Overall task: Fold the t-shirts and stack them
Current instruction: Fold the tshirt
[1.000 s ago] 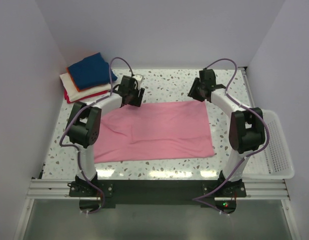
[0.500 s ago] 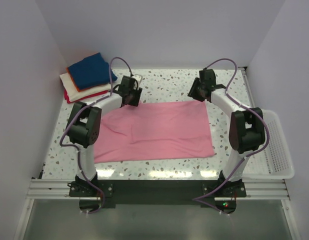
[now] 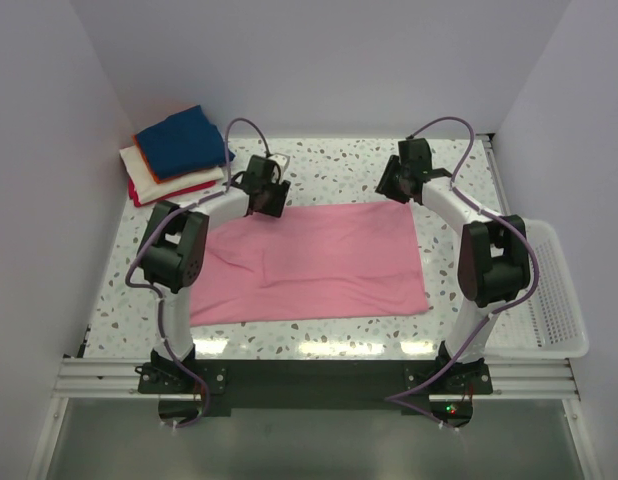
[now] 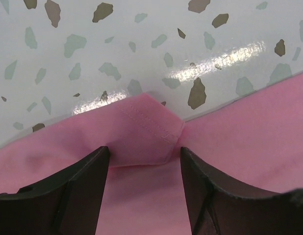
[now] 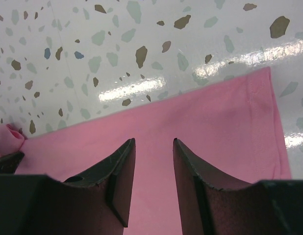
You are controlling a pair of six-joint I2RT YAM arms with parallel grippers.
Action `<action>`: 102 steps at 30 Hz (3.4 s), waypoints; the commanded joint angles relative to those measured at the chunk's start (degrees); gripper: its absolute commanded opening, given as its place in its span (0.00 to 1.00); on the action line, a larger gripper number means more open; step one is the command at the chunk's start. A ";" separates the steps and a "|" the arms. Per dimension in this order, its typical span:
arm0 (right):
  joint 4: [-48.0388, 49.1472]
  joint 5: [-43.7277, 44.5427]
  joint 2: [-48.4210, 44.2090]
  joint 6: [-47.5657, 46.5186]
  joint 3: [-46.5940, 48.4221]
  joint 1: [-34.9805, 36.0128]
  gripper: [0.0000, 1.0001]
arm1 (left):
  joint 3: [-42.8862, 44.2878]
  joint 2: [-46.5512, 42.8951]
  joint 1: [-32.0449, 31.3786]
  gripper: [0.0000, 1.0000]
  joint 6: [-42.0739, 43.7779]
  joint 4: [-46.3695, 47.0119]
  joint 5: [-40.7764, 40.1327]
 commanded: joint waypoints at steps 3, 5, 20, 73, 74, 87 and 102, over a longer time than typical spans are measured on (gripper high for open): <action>1.58 1.16 -2.75 -1.02 0.25 0.36 0.40 | 1.44 0.10 -0.52 0.63 0.25 1.27 -0.61; 1.58 1.16 -2.66 -1.02 0.17 0.36 0.40 | 1.44 0.36 -0.52 0.61 0.08 1.36 -1.57; 1.67 0.99 -3.01 -1.02 -0.18 0.45 0.36 | 0.65 -2.27 -0.52 0.26 -2.82 3.11 -4.65; 15.38 -18.61 32.32 -7.27 30.40 25.76 0.55 | -41.28 -44.80 -3.51 0.52 -32.97 21.85 -10.97; 15.56 -18.79 32.32 -7.00 30.31 25.76 0.55 | -40.32 -45.25 -3.42 0.53 -32.79 19.84 -11.42; 18.19 -26.69 33.29 -2.34 30.49 25.85 0.50 | -39.69 -49.03 -1.32 0.55 -31.74 16.04 -10.63; 16.52 -28.72 32.06 -1.90 29.97 26.90 0.11 | -41.10 -51.31 4.22 0.55 -32.09 14.98 -5.45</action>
